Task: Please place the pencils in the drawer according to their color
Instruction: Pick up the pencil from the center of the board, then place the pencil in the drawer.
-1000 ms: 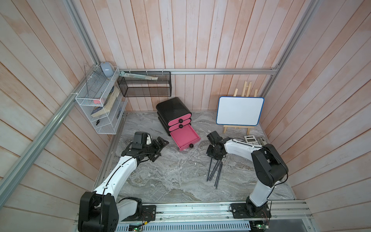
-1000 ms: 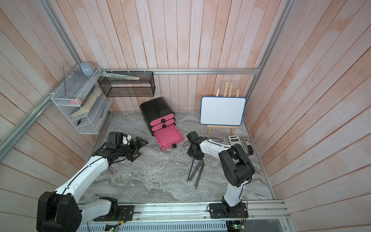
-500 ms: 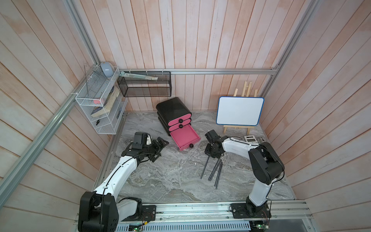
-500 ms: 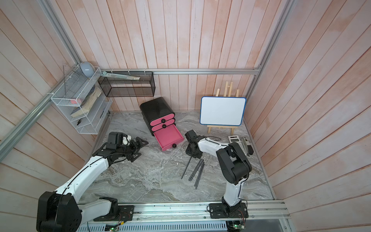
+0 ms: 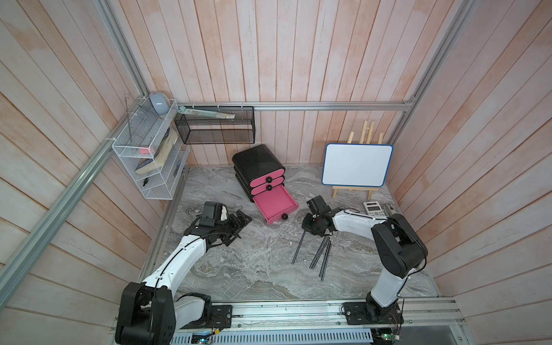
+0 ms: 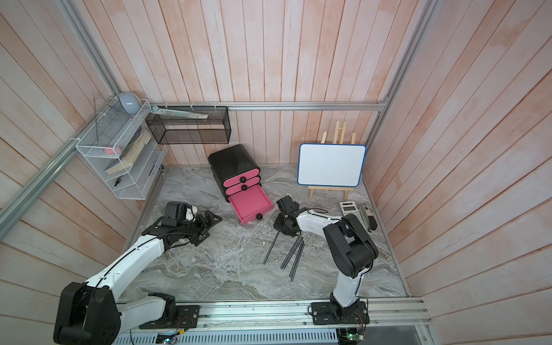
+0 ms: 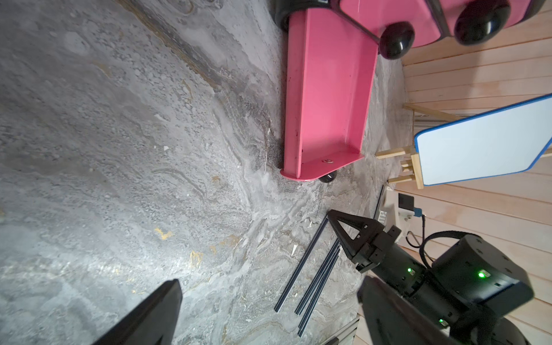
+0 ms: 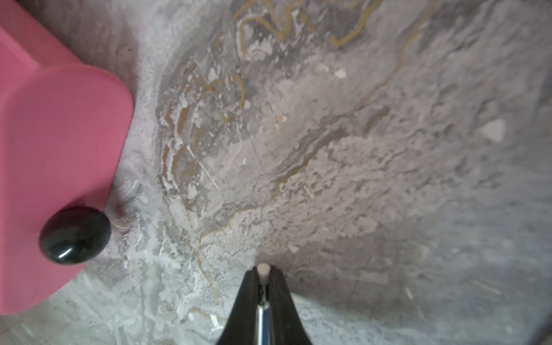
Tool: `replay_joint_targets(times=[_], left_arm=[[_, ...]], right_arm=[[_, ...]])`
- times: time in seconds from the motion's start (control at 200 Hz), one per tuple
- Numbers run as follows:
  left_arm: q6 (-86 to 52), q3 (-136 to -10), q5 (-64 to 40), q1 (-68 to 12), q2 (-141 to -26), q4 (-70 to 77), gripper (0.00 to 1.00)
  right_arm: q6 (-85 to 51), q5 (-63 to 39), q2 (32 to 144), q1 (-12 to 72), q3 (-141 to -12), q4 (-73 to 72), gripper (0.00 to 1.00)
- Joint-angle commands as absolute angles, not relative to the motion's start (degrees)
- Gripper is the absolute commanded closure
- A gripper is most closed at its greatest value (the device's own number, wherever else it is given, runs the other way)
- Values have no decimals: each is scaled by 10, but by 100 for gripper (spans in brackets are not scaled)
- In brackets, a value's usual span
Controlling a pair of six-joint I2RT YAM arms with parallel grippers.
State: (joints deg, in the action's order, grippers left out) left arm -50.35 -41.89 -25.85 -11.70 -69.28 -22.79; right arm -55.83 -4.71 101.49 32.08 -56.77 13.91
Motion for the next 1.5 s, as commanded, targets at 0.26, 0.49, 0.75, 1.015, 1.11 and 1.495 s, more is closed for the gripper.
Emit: replay_joint_targets(times=[0.26, 0.49, 0.75, 1.015, 1.11, 1.495], left_arm=[[-518, -430, -220, -175, -734, -182, 0], [-530, -456, -220, -194, -755, -167, 1], [-514, -497, -226, -193, -781, -176, 1], [-504, -529, -241, -191, -806, -162, 1], [-510, -529, -246, -190, -809, -148, 0], [-531, -517, -259, -190, -811, -116, 1]], right_arm=[[-562, -114, 936, 294, -561, 34, 100], [-573, -121, 953, 276, -616, 13, 100], [-598, -109, 1029, 270, -718, -4, 100], [-604, -39, 1102, 270, -797, -32, 100], [-598, -24, 1129, 270, -828, -27, 100], [-564, -2, 1225, 278, -926, 4, 100]])
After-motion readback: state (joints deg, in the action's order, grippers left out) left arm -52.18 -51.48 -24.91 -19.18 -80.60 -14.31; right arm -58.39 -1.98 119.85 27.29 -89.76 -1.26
